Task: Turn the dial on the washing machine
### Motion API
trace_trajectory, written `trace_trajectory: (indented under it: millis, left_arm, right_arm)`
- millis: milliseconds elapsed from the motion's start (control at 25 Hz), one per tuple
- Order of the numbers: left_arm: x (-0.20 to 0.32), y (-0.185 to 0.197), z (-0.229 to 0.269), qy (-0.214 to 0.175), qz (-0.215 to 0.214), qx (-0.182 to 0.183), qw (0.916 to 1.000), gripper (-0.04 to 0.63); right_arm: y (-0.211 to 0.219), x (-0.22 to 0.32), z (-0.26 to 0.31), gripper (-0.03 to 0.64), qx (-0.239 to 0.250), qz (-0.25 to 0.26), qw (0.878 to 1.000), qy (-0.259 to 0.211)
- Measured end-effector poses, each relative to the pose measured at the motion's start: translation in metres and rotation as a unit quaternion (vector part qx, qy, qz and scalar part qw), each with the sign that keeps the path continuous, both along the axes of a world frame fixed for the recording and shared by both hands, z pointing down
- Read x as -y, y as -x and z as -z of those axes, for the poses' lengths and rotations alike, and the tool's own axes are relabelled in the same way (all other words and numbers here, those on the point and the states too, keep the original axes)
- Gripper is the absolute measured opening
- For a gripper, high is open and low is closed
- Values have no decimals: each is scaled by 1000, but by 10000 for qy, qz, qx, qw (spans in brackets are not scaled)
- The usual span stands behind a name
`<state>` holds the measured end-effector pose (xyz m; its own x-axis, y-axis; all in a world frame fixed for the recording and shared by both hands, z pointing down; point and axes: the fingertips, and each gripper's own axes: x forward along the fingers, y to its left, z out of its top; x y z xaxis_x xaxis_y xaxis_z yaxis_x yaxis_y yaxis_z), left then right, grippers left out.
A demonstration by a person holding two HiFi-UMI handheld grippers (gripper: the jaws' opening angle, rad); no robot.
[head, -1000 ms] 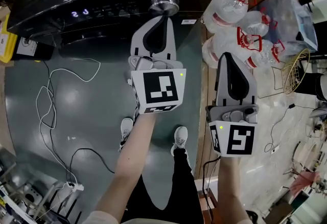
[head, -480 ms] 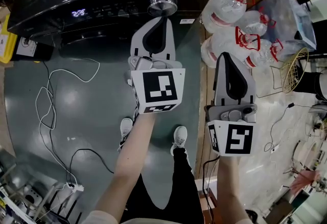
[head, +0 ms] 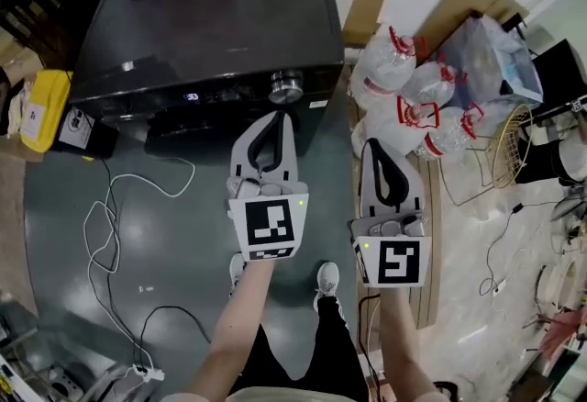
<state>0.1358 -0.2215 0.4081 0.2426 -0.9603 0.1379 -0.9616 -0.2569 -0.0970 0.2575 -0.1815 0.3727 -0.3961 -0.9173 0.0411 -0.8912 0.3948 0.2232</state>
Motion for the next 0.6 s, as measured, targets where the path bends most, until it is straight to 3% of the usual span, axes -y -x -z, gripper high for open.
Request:
trace_trajectory:
  millis: [240, 440, 600]
  left_arm:
    - [-47, 15, 113, -314, -59, -206, 9993, -2]
    - [-81, 35, 186, -533, -115, 10, 9985, -2]
    - [-115, 36, 208, -572, -230, 192, 9979, -2]
  right_arm:
    - [-2, -35, 98, 3, -97, -271, 9993, -241]
    - [4, -62, 152, 3, 82, -422, 9989, -167]
    - [10, -83, 180, 3, 205, -237, 9992, -234]
